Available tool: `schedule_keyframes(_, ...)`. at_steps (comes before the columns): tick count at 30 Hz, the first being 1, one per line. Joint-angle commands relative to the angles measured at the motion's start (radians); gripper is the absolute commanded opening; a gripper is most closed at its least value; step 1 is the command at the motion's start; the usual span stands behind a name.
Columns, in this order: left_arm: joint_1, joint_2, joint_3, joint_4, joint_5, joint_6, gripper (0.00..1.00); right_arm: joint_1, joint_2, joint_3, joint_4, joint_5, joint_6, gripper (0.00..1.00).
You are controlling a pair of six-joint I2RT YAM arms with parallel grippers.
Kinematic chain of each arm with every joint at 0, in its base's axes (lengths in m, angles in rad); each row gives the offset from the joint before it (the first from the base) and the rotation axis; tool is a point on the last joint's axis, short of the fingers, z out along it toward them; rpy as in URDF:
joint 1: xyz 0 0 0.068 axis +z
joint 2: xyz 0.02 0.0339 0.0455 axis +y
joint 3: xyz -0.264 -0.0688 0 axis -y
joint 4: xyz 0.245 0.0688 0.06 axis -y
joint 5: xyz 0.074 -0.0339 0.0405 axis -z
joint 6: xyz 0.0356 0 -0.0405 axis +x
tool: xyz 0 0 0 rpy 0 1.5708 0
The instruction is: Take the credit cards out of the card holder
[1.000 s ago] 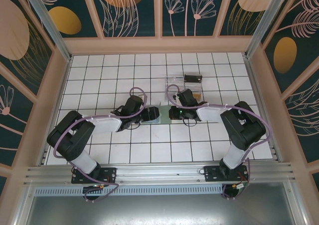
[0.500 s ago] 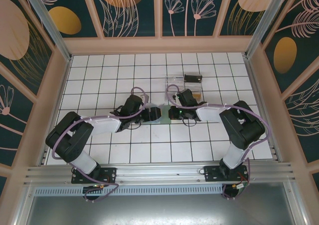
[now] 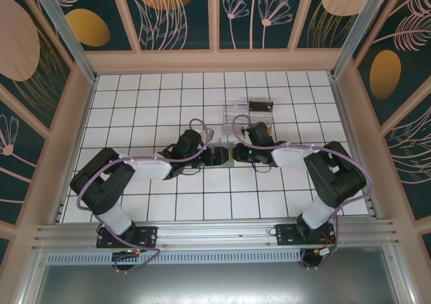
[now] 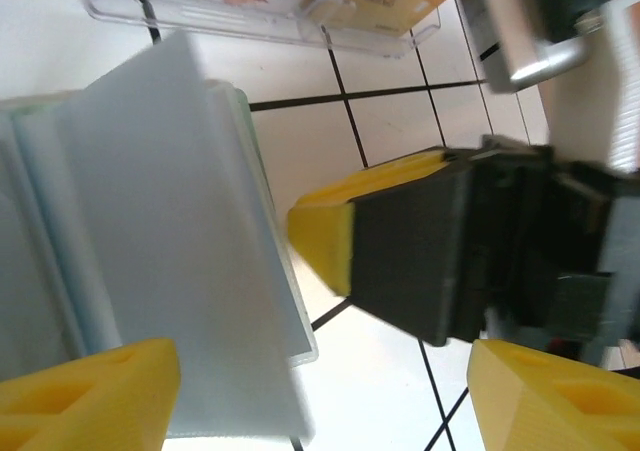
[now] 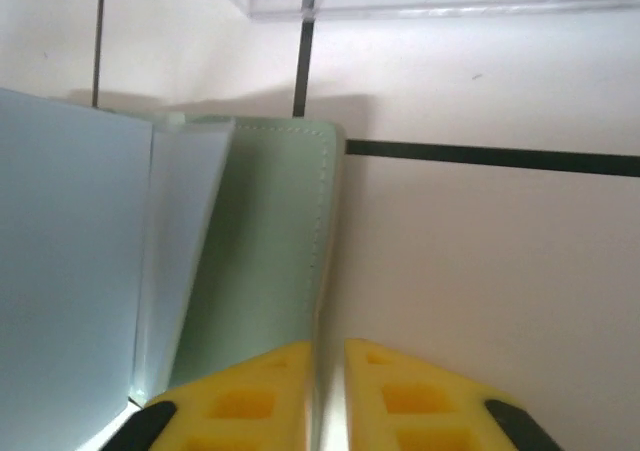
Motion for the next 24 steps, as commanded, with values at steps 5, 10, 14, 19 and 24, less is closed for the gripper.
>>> schedule_keyframes(5, -0.008, -0.009, 0.019, 0.016, -0.013, -0.005, 0.76, -0.003, -0.047, -0.024, 0.075, -0.056, 0.034, 0.24)
schedule_keyframes(10, 0.003, -0.102, -0.006, -0.092, -0.161, 0.033, 0.76, -0.002, -0.033, -0.027, 0.108, -0.102, 0.050, 0.31)
schedule_keyframes(14, 0.049, -0.168, -0.043, -0.157, -0.227, 0.051, 0.73, -0.003, 0.005, -0.006, 0.098, -0.105, 0.045, 0.33)
schedule_keyframes(19, 0.090, -0.193, -0.067, -0.218, -0.262, 0.083, 0.73, -0.003, 0.060, 0.017, 0.052, -0.060, 0.024, 0.33)
schedule_keyframes(24, 0.104, -0.162, -0.079, -0.216, -0.263, 0.091, 0.73, 0.016, 0.108, 0.033, 0.034, -0.037, 0.005, 0.30)
